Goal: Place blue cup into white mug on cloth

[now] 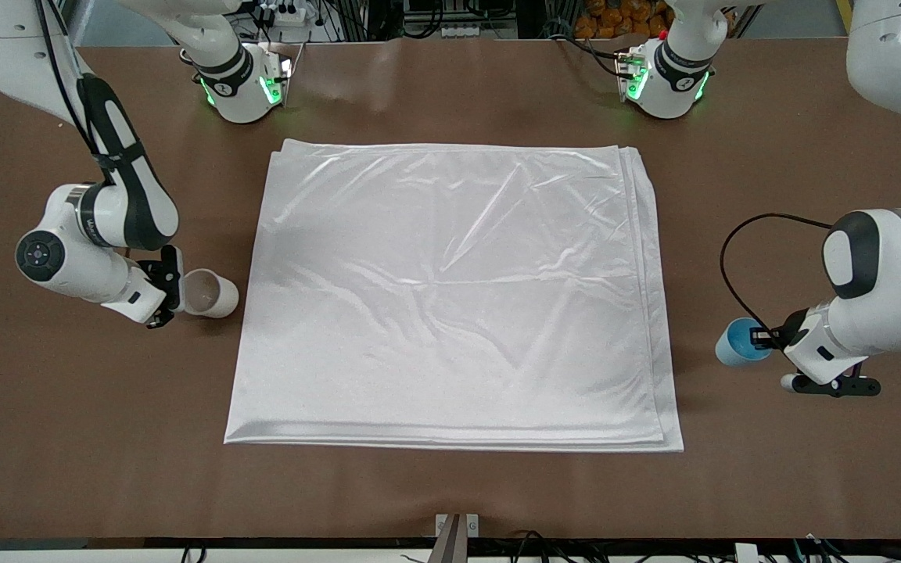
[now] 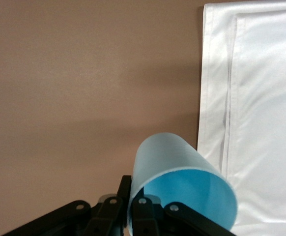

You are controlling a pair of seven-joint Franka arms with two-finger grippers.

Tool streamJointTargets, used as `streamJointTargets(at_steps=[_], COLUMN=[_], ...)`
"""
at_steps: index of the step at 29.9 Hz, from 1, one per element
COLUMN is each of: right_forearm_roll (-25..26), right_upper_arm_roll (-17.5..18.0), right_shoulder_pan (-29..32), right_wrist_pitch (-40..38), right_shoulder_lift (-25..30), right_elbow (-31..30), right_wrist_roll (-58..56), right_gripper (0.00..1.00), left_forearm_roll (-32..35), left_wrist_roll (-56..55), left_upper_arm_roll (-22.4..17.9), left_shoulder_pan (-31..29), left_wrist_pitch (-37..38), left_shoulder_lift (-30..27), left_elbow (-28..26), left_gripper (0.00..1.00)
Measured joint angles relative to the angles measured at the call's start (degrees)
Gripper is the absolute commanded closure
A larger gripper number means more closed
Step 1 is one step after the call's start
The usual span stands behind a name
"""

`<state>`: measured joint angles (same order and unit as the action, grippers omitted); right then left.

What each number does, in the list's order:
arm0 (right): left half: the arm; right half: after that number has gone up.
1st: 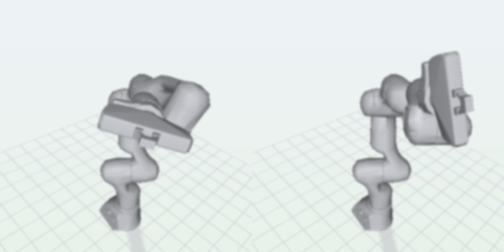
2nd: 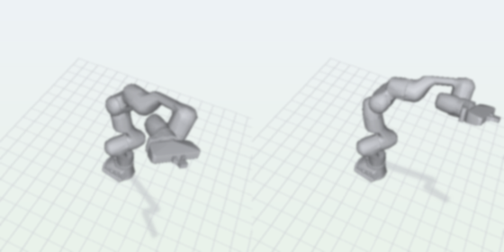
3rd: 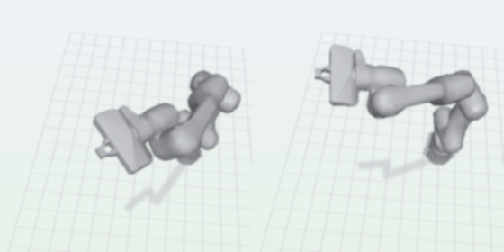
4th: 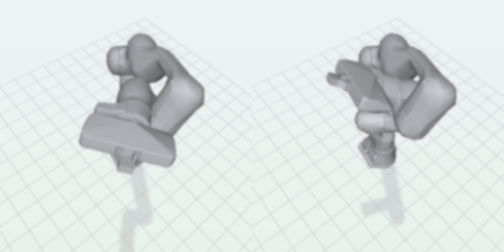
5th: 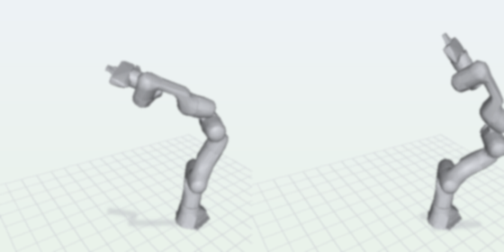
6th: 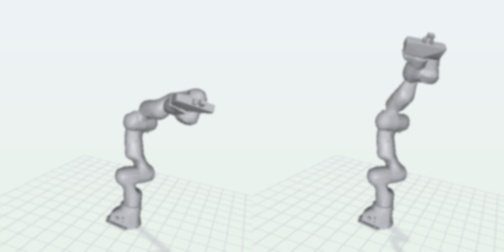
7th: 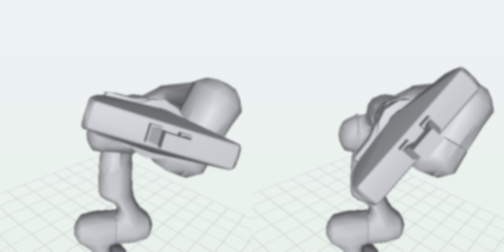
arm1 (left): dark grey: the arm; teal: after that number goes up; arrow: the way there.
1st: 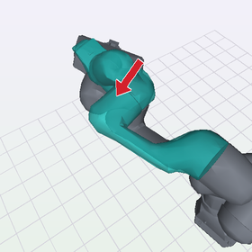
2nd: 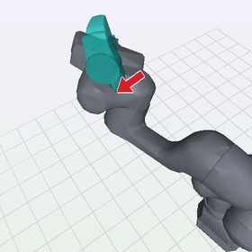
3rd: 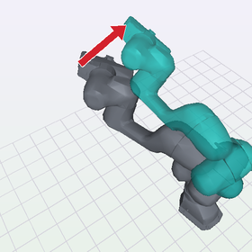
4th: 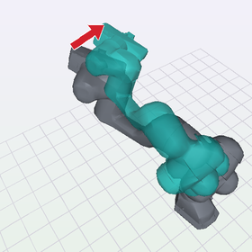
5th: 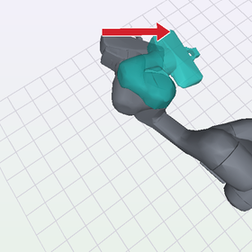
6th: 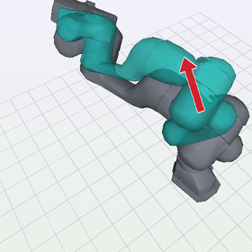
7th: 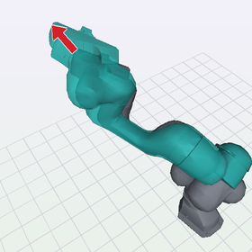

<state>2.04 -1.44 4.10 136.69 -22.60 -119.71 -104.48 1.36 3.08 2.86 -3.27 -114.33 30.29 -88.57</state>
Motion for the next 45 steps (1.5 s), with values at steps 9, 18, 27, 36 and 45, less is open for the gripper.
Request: streamJointTargets(at_steps=[9, 18, 27, 36, 45], right_forearm_roll=[-3.5, -4.5, -5.3, -5.3, -5.3], right_upper_arm_roll=[0.0, 0.1, 0.4, 0.7, 0.8], right_shoulder_pan=[0.2, 0.2, -1.8, -9.6, -16.1], right_wrist_pitch=[0.1, -0.6, -4.6, -5.3, -5.3], right_shoulder_lift=[0.0, 0.2, 0.9, 1.8, 1.8], right_elbow=[0.0, 1.4, 5.7, 8.7, 10.0], right_wrist_roll=[-3.2, -4.0, -1.7, 10.2, 21.0], right_gripper=[1.0, 1.0, 1.0, 1.0, 1.0], left_forearm_roll=[0.0, 0.0, 0.0, 0.0, 0.0], left_wrist_roll=[0.0, 0.0, 0.0, -0.6, -3.3], left_upper_arm_roll=[0.0, 0.0, 0.1, 0.5, 0.7], left_shoulder_pan=[0.0, 0.0, 0.1, 0.2, 1.9], left_wrist_pitch=[0.0, 0.0, 1.0, 3.1, 6.3], left_shoulder_lift=[-0.1, -1.0, -2.3, -2.8, -3.3], left_elbow=[-0.1, 0.0, 0.1, 0.8, 2.3], left_gripper=[1.0, 1.0, 1.0, 1.0, 1.0])
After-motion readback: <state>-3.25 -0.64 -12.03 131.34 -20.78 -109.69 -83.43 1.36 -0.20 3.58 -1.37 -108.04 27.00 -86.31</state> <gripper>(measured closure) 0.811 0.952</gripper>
